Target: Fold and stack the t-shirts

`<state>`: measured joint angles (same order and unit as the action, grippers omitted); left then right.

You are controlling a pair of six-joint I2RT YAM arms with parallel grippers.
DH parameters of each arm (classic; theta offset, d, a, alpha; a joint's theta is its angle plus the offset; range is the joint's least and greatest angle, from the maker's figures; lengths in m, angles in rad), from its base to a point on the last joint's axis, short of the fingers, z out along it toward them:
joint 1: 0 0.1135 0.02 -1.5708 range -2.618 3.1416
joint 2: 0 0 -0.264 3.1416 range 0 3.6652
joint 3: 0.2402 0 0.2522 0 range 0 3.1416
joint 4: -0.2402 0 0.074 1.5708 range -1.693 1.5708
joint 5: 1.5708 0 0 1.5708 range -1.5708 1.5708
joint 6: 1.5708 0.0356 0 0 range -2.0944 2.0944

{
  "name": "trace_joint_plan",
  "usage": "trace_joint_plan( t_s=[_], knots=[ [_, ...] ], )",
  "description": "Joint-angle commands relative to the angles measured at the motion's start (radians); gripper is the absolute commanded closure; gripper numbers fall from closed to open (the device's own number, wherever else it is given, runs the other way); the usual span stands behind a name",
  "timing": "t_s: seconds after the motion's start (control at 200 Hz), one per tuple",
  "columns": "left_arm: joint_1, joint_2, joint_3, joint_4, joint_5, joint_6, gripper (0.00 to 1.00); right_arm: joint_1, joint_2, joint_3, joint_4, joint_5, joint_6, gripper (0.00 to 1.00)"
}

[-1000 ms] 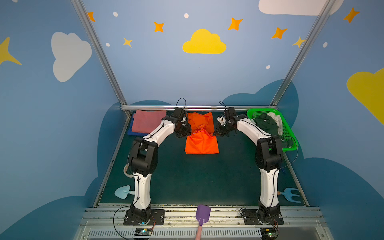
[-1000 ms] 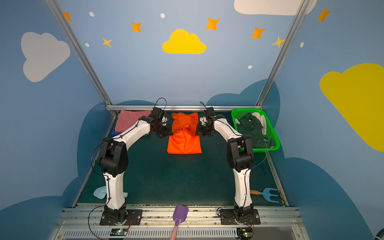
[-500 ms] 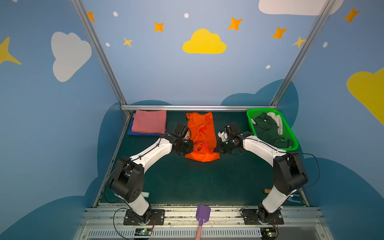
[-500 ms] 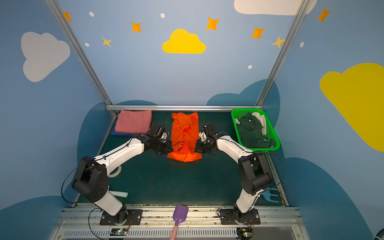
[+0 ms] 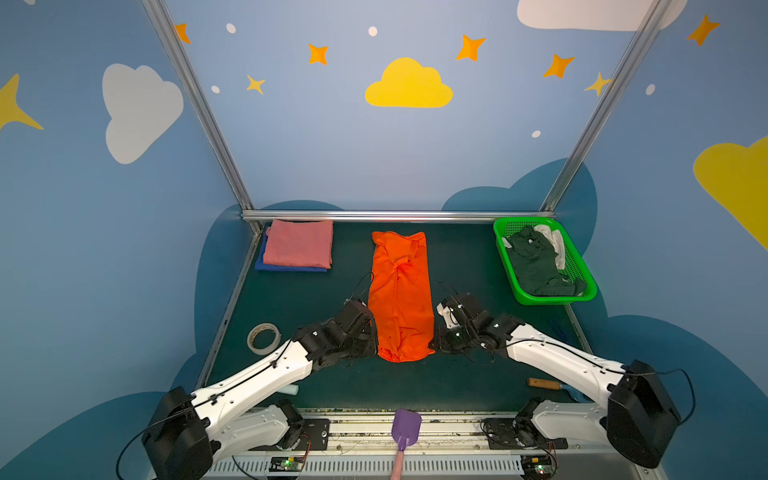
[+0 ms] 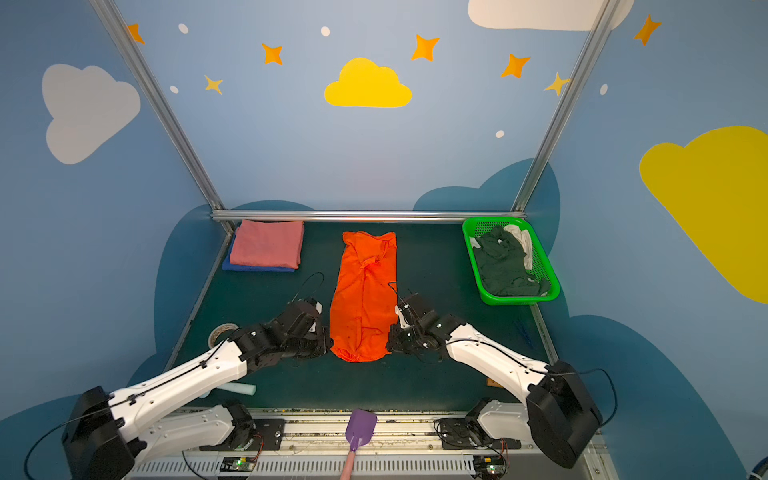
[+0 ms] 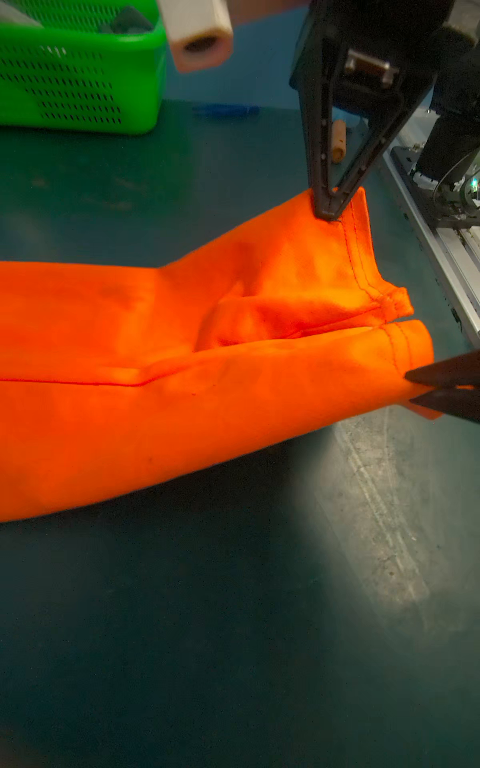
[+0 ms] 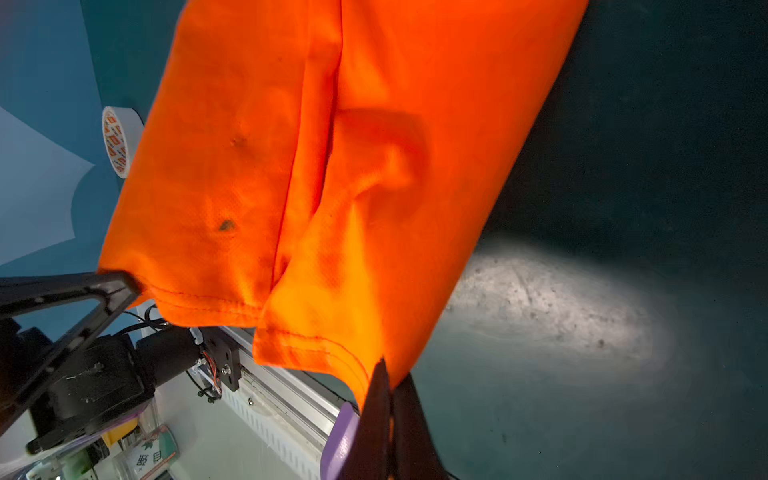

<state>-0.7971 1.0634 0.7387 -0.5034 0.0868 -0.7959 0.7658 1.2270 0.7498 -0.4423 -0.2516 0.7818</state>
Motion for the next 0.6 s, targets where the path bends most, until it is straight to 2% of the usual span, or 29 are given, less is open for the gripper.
trace_joint_plan(
  t_s=[0.0, 0.14, 0.32, 0.596],
  knots=[
    [-0.016, -0.050, -0.011, 0.028, -0.074, -0.057, 0.95, 0.015, -0.078, -0.015, -0.028, 0.082, 0.048, 1.00],
    [-0.015, -0.044, 0.031, 0.016, -0.119, -0.033, 0.95, 0.012, -0.107, 0.016, -0.049, 0.136, 0.035, 1.00],
    [0.006, 0.005, 0.116, 0.019, -0.216, 0.036, 0.95, -0.043, -0.028, 0.124, -0.075, 0.141, -0.036, 1.00],
    [0.136, 0.144, 0.250, 0.034, -0.142, 0.157, 0.95, -0.163, 0.157, 0.325, -0.086, 0.024, -0.163, 1.00]
  ],
)
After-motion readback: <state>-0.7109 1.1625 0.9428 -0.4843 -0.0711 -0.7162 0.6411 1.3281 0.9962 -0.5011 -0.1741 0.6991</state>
